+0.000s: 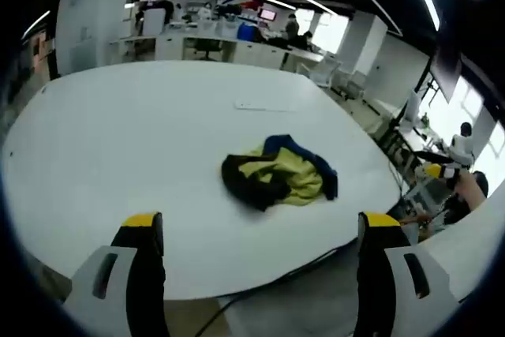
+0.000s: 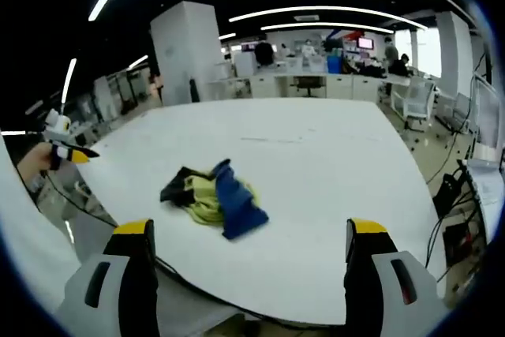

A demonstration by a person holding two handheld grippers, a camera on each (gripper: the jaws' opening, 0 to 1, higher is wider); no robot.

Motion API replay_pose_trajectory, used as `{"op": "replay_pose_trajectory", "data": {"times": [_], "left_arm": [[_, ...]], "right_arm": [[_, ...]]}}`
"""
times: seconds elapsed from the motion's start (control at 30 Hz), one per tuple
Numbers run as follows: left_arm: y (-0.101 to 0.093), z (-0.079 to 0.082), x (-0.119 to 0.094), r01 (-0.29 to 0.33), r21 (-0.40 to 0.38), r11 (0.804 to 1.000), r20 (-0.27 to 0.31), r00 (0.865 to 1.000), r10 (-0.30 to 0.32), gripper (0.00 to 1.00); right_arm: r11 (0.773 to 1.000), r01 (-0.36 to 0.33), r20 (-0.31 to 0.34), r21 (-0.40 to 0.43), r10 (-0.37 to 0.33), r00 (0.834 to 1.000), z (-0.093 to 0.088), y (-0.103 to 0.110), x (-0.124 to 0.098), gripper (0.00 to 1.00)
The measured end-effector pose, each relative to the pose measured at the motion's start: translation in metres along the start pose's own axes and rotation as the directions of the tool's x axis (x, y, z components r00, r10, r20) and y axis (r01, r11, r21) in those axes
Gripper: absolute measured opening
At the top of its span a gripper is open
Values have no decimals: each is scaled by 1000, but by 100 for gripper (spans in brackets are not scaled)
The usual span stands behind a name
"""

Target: Fold the garment on the visible template until the final outline fits inside the template.

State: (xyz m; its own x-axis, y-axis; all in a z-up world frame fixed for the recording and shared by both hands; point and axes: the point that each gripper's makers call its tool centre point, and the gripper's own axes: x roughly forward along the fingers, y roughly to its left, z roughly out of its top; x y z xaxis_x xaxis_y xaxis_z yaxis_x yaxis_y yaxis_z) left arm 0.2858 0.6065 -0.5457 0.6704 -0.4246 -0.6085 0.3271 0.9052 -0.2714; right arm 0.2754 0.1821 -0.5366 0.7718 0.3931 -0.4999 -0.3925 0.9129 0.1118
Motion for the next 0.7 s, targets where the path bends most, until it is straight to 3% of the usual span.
{"op": "replay_pose_trajectory", "data": {"times": [0.17, 0.27, 0.7], "left_arm": [[0, -2, 0, 1, -5, 1000, 2, 1000, -1, 99], [0, -3, 0, 4, -8, 1000, 0, 1000, -4, 99], [-1, -3, 5, 10, -13, 1000, -2, 1000, -10, 99]], "right_arm": [[1000, -6, 2, -9, 6, 1000, 1, 2, 2, 100], [1000, -18, -4, -22, 18, 1000, 0, 3, 3, 95], [1000, -24, -13, -20, 24, 1000, 1, -3, 13, 98]]}}
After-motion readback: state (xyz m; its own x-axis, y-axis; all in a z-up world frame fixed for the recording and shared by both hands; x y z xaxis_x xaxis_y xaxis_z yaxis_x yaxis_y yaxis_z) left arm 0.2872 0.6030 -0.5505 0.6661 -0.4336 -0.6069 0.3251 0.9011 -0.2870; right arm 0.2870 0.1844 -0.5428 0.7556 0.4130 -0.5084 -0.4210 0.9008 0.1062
